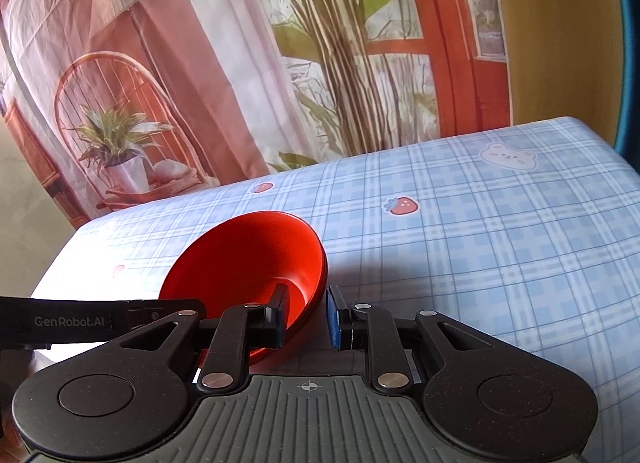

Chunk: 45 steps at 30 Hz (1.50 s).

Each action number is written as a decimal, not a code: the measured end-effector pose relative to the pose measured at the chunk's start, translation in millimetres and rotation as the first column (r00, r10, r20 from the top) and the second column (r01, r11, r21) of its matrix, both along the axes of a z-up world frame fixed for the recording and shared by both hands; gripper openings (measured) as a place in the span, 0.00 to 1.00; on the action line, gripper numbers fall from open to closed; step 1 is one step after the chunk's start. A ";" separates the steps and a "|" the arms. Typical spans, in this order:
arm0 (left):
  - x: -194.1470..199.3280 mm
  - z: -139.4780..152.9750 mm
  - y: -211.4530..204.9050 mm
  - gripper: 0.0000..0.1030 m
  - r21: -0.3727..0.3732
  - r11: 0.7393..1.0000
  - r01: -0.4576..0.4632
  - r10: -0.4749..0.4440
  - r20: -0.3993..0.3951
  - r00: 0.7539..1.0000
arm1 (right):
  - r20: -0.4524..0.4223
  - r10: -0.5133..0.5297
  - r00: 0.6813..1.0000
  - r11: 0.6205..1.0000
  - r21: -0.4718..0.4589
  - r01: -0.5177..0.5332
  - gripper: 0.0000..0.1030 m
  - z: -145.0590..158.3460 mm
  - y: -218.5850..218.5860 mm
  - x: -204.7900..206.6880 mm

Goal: Organize plates and bowls

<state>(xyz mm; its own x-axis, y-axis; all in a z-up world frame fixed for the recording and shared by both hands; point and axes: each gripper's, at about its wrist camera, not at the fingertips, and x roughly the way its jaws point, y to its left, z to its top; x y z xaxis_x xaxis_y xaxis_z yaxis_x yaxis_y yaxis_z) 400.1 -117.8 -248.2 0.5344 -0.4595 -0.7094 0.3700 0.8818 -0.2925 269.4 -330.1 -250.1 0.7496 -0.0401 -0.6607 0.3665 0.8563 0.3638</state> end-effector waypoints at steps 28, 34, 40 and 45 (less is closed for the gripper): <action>-95.3 52.1 15.1 0.22 0.052 0.998 0.039 -0.045 0.122 0.992 | 0.059 -0.008 0.998 1.000 -0.011 0.009 0.12 57.9 35.1 -69.2; -119.1 55.4 26.4 0.22 0.051 0.998 0.036 -0.042 0.129 0.991 | 0.064 -0.001 0.998 1.000 -0.007 0.002 0.12 64.2 51.8 -92.8; -146.7 52.0 34.8 0.22 0.023 0.999 0.024 -0.027 0.123 0.992 | 0.051 0.003 0.999 1.000 -0.003 -0.003 0.12 65.5 66.1 -117.2; -167.0 45.2 37.4 0.22 0.004 1.000 0.016 -0.016 0.112 0.994 | 0.043 -0.007 0.999 1.000 0.004 0.007 0.12 64.1 75.6 -136.8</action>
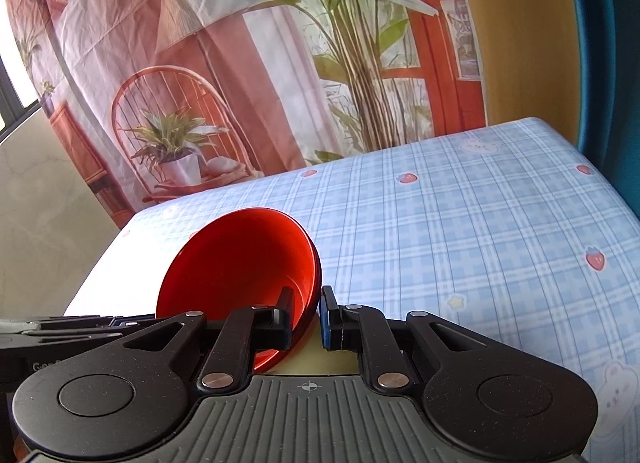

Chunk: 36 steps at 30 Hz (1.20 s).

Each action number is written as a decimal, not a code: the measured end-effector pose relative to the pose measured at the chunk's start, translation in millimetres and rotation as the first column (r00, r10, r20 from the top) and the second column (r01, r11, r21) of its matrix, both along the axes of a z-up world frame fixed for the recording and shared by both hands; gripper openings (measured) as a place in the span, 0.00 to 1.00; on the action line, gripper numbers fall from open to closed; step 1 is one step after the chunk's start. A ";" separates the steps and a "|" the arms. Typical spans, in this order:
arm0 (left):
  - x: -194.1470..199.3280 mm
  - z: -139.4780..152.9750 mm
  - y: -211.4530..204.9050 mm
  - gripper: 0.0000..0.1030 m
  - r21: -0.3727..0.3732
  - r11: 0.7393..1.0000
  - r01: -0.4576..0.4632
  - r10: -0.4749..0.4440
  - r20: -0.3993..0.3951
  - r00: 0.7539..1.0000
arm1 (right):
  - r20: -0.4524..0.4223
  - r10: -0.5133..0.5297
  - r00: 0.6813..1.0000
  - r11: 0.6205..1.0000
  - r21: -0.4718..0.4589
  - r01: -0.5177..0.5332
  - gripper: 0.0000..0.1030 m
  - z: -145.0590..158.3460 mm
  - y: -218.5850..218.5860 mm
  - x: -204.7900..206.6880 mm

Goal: Organize plates and bowls
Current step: 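Carry the nested red bowls with both tools onto the green plate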

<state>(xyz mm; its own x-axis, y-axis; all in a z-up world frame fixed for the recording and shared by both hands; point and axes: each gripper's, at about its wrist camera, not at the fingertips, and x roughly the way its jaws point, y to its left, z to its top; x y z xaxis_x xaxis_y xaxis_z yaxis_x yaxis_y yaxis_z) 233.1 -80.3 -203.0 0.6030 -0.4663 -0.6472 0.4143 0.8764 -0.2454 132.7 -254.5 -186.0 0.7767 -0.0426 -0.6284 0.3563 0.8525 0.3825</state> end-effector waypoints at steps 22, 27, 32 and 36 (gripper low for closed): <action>-47.7 -17.3 9.5 0.23 -0.012 0.999 0.031 -0.031 -0.054 0.998 | -0.059 0.012 0.998 0.999 -0.030 -0.014 0.11 -1.7 33.1 -46.8; -45.0 -29.5 9.5 0.24 -0.025 0.999 0.038 -0.040 -0.095 0.995 | -0.074 0.009 0.997 1.000 -0.028 -0.011 0.11 -5.7 31.8 -47.9; -40.3 -36.7 8.1 0.24 -0.024 0.999 0.039 -0.041 -0.115 0.992 | -0.097 0.007 0.995 1.000 -0.020 -0.009 0.11 -14.2 31.4 -44.4; -36.6 -42.8 4.7 0.24 -0.016 0.999 0.044 -0.046 -0.124 0.991 | -0.110 -0.001 0.994 1.000 -0.010 -0.001 0.11 -21.7 27.9 -42.6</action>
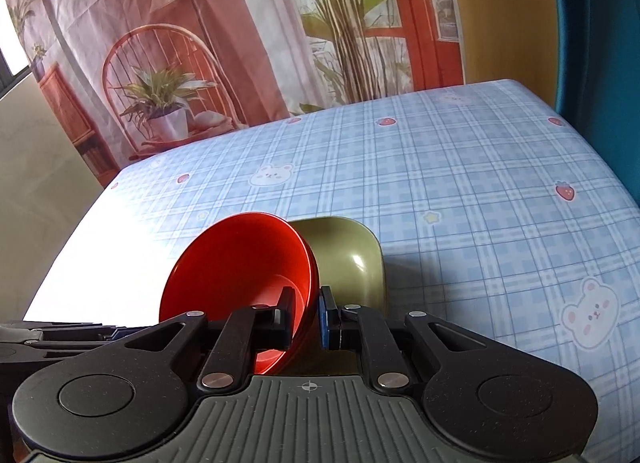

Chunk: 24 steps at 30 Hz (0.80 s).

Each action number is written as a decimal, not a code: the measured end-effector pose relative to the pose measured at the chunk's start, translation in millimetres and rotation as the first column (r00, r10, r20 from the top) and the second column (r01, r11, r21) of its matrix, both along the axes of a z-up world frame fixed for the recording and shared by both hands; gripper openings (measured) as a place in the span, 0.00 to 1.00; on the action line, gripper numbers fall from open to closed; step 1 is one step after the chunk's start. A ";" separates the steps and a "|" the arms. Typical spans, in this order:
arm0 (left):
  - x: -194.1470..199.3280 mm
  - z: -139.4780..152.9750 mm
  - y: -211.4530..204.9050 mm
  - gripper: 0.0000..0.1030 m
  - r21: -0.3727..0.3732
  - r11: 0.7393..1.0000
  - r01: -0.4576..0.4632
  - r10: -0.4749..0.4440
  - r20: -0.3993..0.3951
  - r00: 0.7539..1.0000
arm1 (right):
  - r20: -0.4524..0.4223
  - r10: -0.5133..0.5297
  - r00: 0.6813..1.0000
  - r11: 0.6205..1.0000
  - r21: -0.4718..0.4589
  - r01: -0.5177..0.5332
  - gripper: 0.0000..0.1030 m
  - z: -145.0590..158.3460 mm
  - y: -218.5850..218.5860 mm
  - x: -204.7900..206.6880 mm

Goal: Organize plates and bowls
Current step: 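Carry the nested red bowls with both tools onto the green plate, then open both tools to release the bowls on the plates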

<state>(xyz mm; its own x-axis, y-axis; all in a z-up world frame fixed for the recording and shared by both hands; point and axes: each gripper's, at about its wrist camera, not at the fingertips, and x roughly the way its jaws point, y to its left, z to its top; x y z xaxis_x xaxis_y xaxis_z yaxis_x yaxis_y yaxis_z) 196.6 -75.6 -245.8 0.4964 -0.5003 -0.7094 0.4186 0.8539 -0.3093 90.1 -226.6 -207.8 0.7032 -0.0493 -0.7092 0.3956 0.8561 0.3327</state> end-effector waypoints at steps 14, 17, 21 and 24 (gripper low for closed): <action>-4.8 3.8 -2.9 0.25 0.019 1.000 0.006 -0.007 0.034 0.999 | -0.002 -0.009 1.000 1.000 0.016 0.009 0.11 -8.7 -5.7 -0.4; -4.8 4.8 -3.5 0.27 0.030 1.000 0.000 -0.001 0.046 0.999 | -0.003 -0.008 1.000 1.000 0.015 0.008 0.11 -8.8 -5.3 -0.4; -6.4 8.9 -1.5 0.29 0.043 0.999 -0.018 0.015 0.067 0.998 | -0.001 -0.007 1.000 1.000 0.001 0.007 0.12 -6.7 -3.6 0.1; -8.4 15.6 -0.5 0.34 0.043 0.999 -0.026 0.022 0.092 0.996 | -0.002 -0.010 1.000 1.000 -0.026 0.010 0.15 -2.8 -1.7 0.1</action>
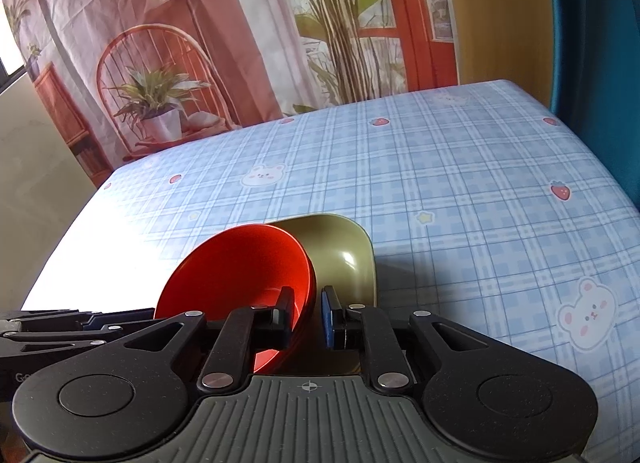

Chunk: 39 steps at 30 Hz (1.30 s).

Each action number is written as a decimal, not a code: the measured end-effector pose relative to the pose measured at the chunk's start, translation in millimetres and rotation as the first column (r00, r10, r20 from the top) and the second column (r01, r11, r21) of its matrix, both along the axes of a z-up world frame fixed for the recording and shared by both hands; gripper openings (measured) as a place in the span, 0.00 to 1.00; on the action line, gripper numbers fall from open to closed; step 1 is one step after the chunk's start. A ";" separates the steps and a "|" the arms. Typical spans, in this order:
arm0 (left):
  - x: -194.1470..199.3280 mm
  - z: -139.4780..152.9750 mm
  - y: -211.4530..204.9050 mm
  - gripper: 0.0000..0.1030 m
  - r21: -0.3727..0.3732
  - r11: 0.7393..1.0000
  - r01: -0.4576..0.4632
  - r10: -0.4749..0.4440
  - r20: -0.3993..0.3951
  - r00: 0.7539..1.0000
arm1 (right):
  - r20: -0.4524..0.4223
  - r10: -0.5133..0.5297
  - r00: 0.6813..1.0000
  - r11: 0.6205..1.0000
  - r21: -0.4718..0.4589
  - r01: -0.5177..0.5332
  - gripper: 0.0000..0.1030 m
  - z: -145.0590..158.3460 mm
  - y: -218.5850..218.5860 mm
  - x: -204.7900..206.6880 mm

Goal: Organize plates and bowls

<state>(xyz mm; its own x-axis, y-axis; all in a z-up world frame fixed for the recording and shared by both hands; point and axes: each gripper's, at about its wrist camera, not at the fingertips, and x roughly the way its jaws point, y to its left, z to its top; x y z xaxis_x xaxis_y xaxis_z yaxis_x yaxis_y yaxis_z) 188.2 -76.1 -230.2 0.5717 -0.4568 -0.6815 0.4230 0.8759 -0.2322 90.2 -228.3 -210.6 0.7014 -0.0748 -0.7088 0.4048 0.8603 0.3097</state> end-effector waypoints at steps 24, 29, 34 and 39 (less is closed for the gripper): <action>-37.2 119.4 39.8 1.00 0.098 0.968 -0.230 0.176 0.387 0.905 | 0.121 0.010 0.993 0.969 -0.245 0.021 1.00 114.9 17.8 -8.5; -48.7 165.7 50.3 1.00 0.075 0.952 -0.295 0.230 0.461 0.857 | 0.179 0.029 0.983 0.955 -0.295 0.025 1.00 154.2 24.1 -16.3; -67.8 206.2 53.7 1.00 0.053 0.938 -0.342 0.262 0.535 0.803 | 0.248 0.057 0.967 0.949 -0.314 0.025 1.00 192.3 28.7 -23.8; -86.0 234.2 60.9 1.00 -0.009 0.941 -0.337 0.286 0.553 0.783 | 0.299 0.061 0.952 0.940 -0.337 0.046 1.00 226.5 34.3 -32.0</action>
